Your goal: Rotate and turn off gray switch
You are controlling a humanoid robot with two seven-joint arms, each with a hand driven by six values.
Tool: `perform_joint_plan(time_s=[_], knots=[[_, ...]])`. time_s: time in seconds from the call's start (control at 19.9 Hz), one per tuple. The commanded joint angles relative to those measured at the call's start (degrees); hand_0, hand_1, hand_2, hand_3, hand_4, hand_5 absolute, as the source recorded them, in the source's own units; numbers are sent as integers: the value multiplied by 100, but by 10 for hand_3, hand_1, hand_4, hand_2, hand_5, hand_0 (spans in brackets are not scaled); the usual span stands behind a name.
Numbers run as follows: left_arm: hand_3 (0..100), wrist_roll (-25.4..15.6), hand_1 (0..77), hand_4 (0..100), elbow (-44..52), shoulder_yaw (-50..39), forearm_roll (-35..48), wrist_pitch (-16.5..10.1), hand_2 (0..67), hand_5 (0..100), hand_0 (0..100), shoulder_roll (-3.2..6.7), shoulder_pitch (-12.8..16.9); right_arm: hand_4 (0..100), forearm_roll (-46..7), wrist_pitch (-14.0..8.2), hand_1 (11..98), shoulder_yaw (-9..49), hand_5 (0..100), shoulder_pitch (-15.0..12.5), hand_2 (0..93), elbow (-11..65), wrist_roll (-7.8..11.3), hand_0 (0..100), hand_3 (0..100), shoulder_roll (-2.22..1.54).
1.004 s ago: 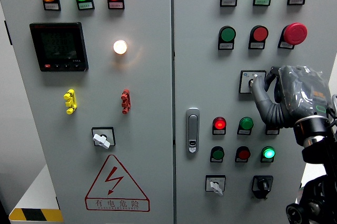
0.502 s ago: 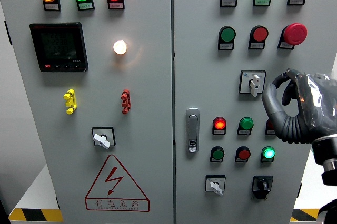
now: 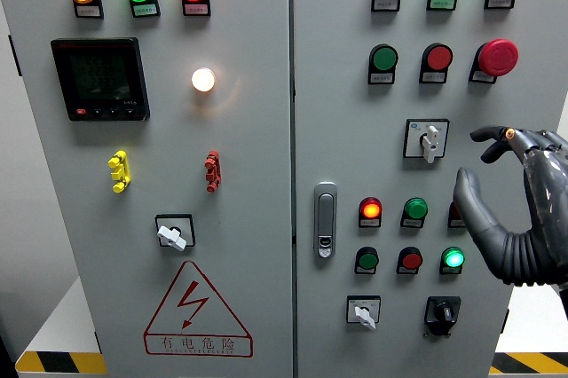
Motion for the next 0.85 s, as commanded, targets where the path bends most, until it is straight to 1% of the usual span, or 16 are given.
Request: perform_joint_plan(time_s=[0.0,0.05,0.1,0.2,0.25,0.3,0.45,0.5,0.55,0.65,0.7,0.8], knots=[[183,2,0,95,0,0,0,0,131,118,0,0,-4,115,-40,-60,339,0,297,-195,220,107,156,642,244,-7],[183,-6,0,95,0,0,0,0,131,118,0,0,-4,111,-31,-139,341,17,280,-213,208,107,244,640,232,-7],[183,-6,0,95,0,0,0,0,131,118,0,0,-4,107,-48,-218,343,52,253,-257,193,116,279,637,216,-7],[183,-6,0,96,0,0,0,0,131,118,0,0,5,103,-232,-472,354,105,225,-397,172,116,332,629,199,-7],[183,2,0,96,0,0,0,0,131,118,0,0,-4,100,-294,-578,360,166,211,-476,170,116,428,625,192,-7],[183,2,0,96,0,0,0,0,131,118,0,0,-4,98,-321,-631,364,193,199,-538,166,116,490,623,186,-16],[183,2,0,95,0,0,0,0,131,118,0,0,5,95,-330,-1035,374,211,187,-740,164,116,508,617,179,-16],[183,-6,0,95,0,0,0,0,131,118,0,0,5,95,-321,-1123,375,211,186,-810,164,116,526,616,179,-16],[183,-6,0,95,0,0,0,0,131,118,0,-9,-4,94,-321,-1159,383,211,186,-837,169,116,543,612,182,-16],[183,-6,0,95,0,0,0,0,131,118,0,0,-4,93,-330,-1177,389,202,185,-863,173,116,780,610,186,-16],[183,-6,0,95,0,0,0,0,131,118,0,0,-4,93,-330,-1194,392,194,185,-916,175,116,833,609,189,-24],[183,2,0,95,0,0,0,0,131,118,0,0,-4,92,-330,-1282,396,202,186,-934,180,125,851,608,195,-25]])
